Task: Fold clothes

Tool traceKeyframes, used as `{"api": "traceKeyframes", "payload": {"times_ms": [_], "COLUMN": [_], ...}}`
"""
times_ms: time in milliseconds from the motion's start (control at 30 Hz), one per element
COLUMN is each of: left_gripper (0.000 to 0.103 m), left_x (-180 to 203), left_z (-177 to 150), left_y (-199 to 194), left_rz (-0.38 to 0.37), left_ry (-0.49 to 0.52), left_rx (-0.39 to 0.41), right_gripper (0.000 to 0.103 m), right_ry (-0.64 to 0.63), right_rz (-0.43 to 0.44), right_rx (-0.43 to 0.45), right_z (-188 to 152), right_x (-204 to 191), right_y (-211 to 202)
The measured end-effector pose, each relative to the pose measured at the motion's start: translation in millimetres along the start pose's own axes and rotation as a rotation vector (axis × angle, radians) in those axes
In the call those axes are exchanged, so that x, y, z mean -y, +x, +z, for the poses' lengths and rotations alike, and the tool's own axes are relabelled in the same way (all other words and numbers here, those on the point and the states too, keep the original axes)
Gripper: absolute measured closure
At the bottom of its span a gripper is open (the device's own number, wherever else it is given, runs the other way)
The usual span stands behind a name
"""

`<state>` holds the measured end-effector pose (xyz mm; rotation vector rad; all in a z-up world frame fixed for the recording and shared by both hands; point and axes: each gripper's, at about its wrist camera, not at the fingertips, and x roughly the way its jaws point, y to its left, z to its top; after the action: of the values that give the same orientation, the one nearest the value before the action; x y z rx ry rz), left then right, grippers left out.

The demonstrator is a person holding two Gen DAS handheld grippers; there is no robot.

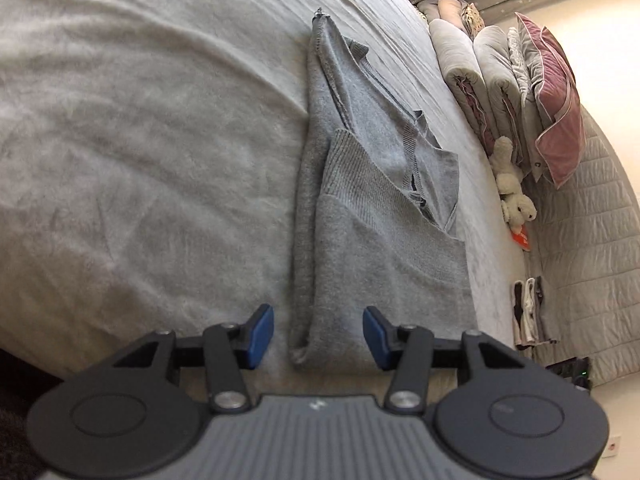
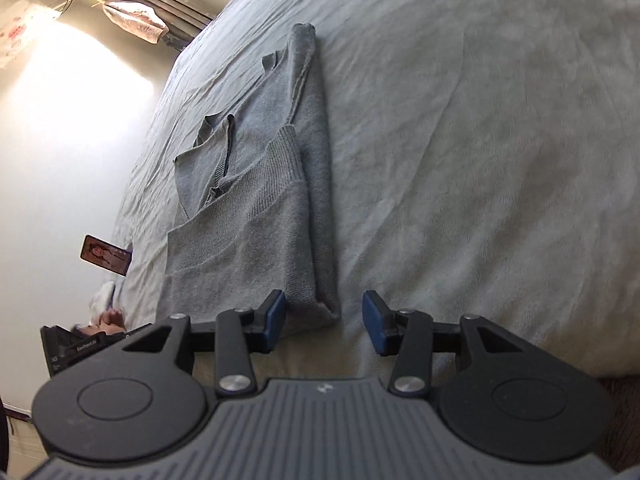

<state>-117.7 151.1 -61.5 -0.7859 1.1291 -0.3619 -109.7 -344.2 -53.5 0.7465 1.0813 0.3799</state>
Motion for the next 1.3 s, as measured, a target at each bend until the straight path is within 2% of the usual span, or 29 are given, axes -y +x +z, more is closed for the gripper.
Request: {"api": "traceKeyframes", "payload": {"times_ms": [267,333,400,467,600,867,1100,1300], "left_gripper": [0.061,0.062,0.073,0.088,0.090,0.091,0.091,0.091], "left_x": [-21.8,-23.2,-24.0,-26.3,-24.9,-9.5,8.6,15.7], "left_z": [-2.2,-3.5,-4.2,-4.8,-5.8,5.0,41.8,82.4], "left_y": [13.7,14.9,15.9,16.5,10.2,-7.8,-12.1,5.9], "left_rz": [-0.133,-0.147,-0.151,-0.163,-0.197,-0.315,-0.405,-0.435], "left_ry": [-0.123,-0.124,-0.125,-0.150,-0.167,-0.192,-0.217,-0.263], "left_rx": [-0.052,-0.055,-0.065,-0.077,-0.051,0.032,0.131,0.189], "right_gripper": [0.056,0.060,0.076,0.080,0.083,0.084,0.084,0.084], "right_ry": [0.049,0.056,0.062,0.076,0.099,0.124,0.181,0.247], "right_rz": [0.101,0.118,0.123,0.136,0.181,0.287,0.375,0.398], "right_rx": [-0.036,-0.039,-0.046,-0.053,-0.034,0.028,0.100,0.159], "right_z": [2.5,3.8,4.1,3.3,5.7,25.8,57.8,94.9], "right_x": [3.0,4.1,5.3,5.5,2.3,-17.7,-32.7,-38.0], "right_y": [14.1,14.2,15.3,14.7,3.6,-14.3,-11.4,3.5]}}
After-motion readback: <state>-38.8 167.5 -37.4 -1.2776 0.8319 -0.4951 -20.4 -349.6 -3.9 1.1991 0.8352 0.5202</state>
